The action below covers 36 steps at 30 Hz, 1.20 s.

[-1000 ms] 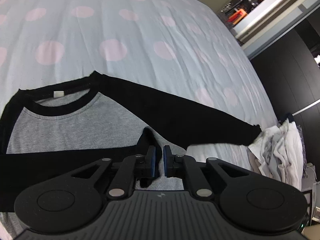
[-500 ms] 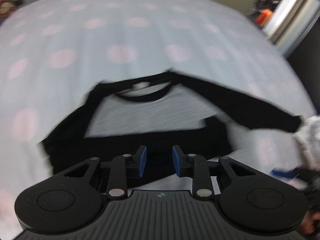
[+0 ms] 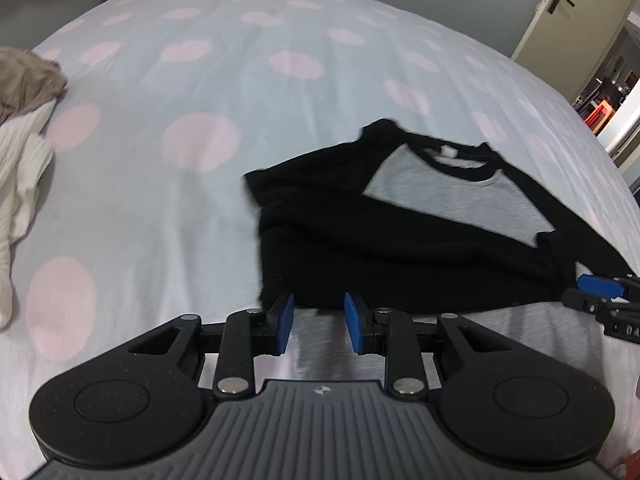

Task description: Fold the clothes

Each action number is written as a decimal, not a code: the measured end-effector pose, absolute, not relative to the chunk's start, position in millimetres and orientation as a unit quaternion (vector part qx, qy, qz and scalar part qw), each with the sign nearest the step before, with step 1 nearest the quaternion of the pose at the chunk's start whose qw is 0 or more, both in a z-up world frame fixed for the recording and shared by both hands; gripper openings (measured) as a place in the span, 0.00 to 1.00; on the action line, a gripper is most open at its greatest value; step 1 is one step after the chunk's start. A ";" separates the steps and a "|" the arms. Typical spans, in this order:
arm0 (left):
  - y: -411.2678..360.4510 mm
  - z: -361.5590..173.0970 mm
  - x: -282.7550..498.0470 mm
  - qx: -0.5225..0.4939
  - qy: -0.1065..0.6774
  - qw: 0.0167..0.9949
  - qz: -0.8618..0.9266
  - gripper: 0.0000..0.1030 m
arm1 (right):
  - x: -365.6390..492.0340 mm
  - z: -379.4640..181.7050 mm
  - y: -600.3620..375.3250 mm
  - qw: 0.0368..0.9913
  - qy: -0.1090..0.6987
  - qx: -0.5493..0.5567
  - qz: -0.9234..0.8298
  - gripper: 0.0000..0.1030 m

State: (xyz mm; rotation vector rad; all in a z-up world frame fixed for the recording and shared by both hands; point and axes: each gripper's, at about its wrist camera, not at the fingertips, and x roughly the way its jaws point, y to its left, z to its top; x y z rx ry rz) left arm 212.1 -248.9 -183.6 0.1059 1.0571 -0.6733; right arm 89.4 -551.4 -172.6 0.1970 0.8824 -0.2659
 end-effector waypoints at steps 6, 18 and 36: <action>-242.7 -193.7 219.6 0.022 0.508 0.798 -0.325 0.24 | 82.3 -172.9 -565.9 0.889 0.420 0.102 -0.150 0.16; -237.8 -196.5 218.3 0.015 0.520 0.795 -0.313 0.19 | 28.6 -169.6 -629.4 0.853 0.425 0.186 -0.240 0.12; -255.0 -168.4 314.8 0.002 0.515 0.795 -0.320 0.22 | 87.8 -161.5 -663.4 0.882 0.406 0.171 -0.170 0.29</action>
